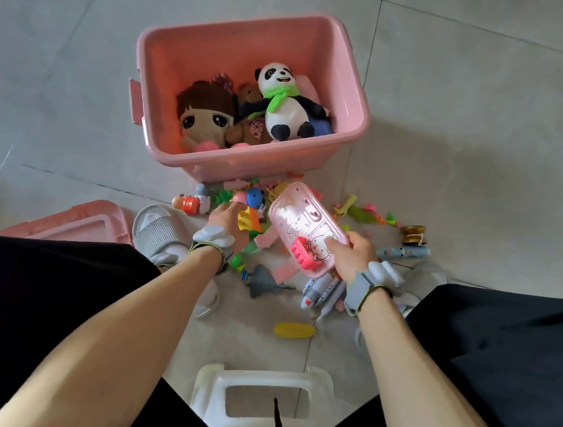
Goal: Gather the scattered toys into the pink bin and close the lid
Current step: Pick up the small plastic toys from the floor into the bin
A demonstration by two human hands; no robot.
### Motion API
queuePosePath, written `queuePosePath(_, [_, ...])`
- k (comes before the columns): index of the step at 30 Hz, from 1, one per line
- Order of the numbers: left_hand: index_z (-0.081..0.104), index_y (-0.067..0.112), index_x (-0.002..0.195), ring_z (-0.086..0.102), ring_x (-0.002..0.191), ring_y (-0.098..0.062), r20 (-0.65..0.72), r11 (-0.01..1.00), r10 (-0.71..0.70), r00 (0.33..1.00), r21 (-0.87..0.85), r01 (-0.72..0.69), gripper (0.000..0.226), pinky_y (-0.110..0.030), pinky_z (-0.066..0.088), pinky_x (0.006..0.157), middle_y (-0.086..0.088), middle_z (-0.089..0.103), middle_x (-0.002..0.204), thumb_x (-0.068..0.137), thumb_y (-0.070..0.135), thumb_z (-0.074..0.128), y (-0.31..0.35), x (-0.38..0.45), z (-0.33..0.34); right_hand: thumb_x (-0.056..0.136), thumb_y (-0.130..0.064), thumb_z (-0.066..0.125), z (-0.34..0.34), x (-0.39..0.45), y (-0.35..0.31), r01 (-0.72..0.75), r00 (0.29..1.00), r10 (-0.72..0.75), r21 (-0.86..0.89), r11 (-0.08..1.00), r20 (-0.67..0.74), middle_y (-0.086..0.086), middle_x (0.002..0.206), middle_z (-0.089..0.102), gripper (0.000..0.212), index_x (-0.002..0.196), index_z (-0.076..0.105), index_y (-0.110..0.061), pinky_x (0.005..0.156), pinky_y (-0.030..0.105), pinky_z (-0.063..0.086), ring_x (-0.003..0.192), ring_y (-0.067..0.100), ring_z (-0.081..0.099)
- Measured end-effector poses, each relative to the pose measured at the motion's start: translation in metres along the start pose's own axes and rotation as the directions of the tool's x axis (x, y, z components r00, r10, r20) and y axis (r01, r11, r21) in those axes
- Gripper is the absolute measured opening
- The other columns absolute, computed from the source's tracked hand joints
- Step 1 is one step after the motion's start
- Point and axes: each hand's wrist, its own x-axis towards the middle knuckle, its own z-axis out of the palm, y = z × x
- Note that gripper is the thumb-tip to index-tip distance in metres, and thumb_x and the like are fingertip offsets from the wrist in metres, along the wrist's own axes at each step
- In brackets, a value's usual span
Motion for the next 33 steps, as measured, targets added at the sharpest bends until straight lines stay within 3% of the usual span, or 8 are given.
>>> queuePosePath(4, [0.024,0.025,0.147,0.034,0.131,-0.037,0.109,0.977,0.002,0.994,0.211,-0.025,0.085,-0.047,0.038,0.104,-0.013,0.036,0.144,0.075,0.008,0.067,-0.002,0.02,0.005,0.083,-0.019,0.065,0.001,0.008,0.002,-0.018,1.0,0.018,0.14,0.99,0.003,-0.001,0.075,0.069,0.01,0.074,0.066,-0.023,0.071,0.035,0.053,0.071,0.022,0.062])
queuePosePath(10, [0.015,0.026,0.149,0.035,0.13,-0.036,0.137,0.969,0.01,0.991,0.245,-0.043,0.089,-0.046,0.041,0.102,-0.011,0.037,0.145,0.079,0.013,0.068,-0.007,0.028,0.011,0.086,-0.018,0.063,-0.005,0.013,0.0,-0.071,0.997,0.07,0.246,0.967,0.013,-0.008,0.077,0.068,0.014,0.074,0.064,-0.025,0.079,0.034,0.053,0.08,0.019,0.063])
queuePosePath(15, [0.023,0.025,0.148,0.038,0.129,-0.036,0.122,0.979,0.062,0.991,0.186,-0.084,0.085,-0.047,0.041,0.103,-0.013,0.04,0.141,0.078,0.029,0.072,-0.009,0.014,0.007,0.082,-0.03,0.058,-0.003,0.016,-0.002,-0.112,0.994,0.112,0.232,0.966,0.011,0.003,0.093,0.07,0.007,0.082,0.062,-0.025,0.091,0.046,0.053,0.094,0.03,0.065])
queuePosePath(18, [0.028,0.024,0.147,0.047,0.12,-0.035,0.088,0.982,0.105,0.991,0.149,-0.117,0.084,-0.047,0.047,0.094,-0.012,0.045,0.133,0.077,0.034,0.073,-0.003,-0.005,-0.005,0.075,-0.034,0.056,-0.004,0.016,0.001,-0.118,0.993,0.114,0.238,0.964,0.03,0.006,0.104,0.068,0.028,0.099,0.063,-0.021,0.095,0.049,0.05,0.097,0.03,0.064])
queuePosePath(20, [0.03,0.026,0.145,0.05,0.116,-0.033,0.091,0.973,0.136,0.987,0.174,-0.15,0.08,-0.044,0.05,0.087,-0.009,0.046,0.132,0.077,0.039,0.071,0.002,-0.014,-0.015,0.074,-0.032,0.056,-0.007,0.011,-0.003,-0.095,0.995,0.091,0.242,0.966,0.027,0.008,0.101,0.068,0.027,0.097,0.062,-0.019,0.094,0.05,0.05,0.096,0.031,0.064])
queuePosePath(23, [0.03,0.033,0.143,0.051,0.118,-0.031,0.103,0.946,0.158,0.982,0.268,-0.18,0.078,-0.041,0.048,0.087,-0.003,0.046,0.136,0.075,0.048,0.067,0.014,-0.033,-0.035,0.079,-0.027,0.058,-0.016,-0.004,-0.016,-0.064,0.998,0.066,0.243,0.968,-0.001,0.008,0.095,0.069,0.014,0.09,0.061,-0.018,0.091,0.046,0.051,0.093,0.031,0.064])
queuePosePath(28, [0.036,0.039,0.141,0.049,0.125,-0.027,0.068,0.928,0.245,0.967,0.273,-0.254,0.096,-0.044,0.046,0.1,0.0,0.047,0.139,0.052,0.068,0.051,0.024,-0.057,-0.074,0.083,-0.025,0.059,-0.031,-0.029,-0.043,0.03,0.999,-0.021,0.266,0.963,-0.035,0.009,0.1,0.066,0.031,0.109,0.062,-0.008,0.092,0.043,0.048,0.091,0.026,0.059])
queuePosePath(33, [0.047,0.032,0.13,0.058,0.111,-0.026,0.053,0.85,0.399,0.915,0.352,-0.391,0.075,-0.041,0.052,0.089,0.001,0.057,0.121,0.067,0.066,0.066,0.031,-0.071,-0.122,0.091,-0.016,0.056,-0.042,-0.043,-0.064,0.121,0.993,-0.115,0.262,0.957,-0.037,0.007,0.092,0.064,0.011,0.098,0.063,-0.01,0.081,0.034,0.047,0.085,0.023,0.057])
